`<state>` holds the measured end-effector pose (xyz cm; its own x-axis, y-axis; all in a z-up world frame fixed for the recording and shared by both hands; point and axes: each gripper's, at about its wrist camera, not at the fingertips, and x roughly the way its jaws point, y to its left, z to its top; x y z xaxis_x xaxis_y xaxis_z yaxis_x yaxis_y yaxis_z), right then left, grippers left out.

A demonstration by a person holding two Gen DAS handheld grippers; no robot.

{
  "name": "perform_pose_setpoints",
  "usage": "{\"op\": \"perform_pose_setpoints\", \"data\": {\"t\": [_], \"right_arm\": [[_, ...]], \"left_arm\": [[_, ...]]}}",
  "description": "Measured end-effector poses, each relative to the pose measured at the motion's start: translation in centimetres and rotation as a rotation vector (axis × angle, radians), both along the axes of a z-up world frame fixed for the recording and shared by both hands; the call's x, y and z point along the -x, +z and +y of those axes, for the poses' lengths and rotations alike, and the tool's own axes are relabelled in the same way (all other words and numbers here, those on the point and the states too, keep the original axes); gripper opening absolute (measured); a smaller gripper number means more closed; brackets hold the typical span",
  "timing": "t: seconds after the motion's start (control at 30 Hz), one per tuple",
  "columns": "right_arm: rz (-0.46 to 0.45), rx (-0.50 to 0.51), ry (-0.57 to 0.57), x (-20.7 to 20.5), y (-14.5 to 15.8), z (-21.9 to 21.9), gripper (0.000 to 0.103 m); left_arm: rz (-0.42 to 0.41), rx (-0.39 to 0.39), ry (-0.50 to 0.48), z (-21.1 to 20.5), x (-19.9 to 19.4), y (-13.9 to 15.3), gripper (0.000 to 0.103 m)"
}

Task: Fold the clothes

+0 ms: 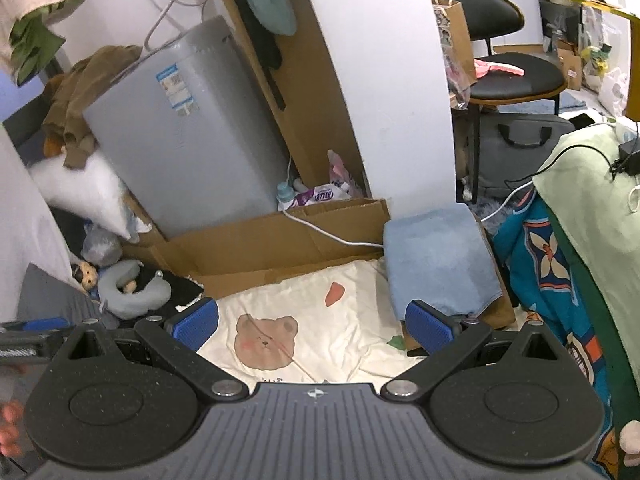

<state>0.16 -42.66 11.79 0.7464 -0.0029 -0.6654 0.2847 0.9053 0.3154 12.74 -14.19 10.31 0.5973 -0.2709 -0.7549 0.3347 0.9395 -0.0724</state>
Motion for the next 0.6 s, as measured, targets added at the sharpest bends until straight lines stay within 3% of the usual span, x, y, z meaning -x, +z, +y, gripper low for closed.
{"op": "perform_pose_setpoints", "data": {"t": [0.23,0.6], "right_arm": [[0.020,0.046,0.024,0.9,-3.4,0.8,0.103],[0.062,0.101,0.091,1.8,-7.2,2.4,0.103]], "left_arm": [[-0.049,0.008,0.083,3.4,2.3,-3.2,0.102],[0.007,0.024,0.220,6.0,4.2,-6.7,0.102]]}}
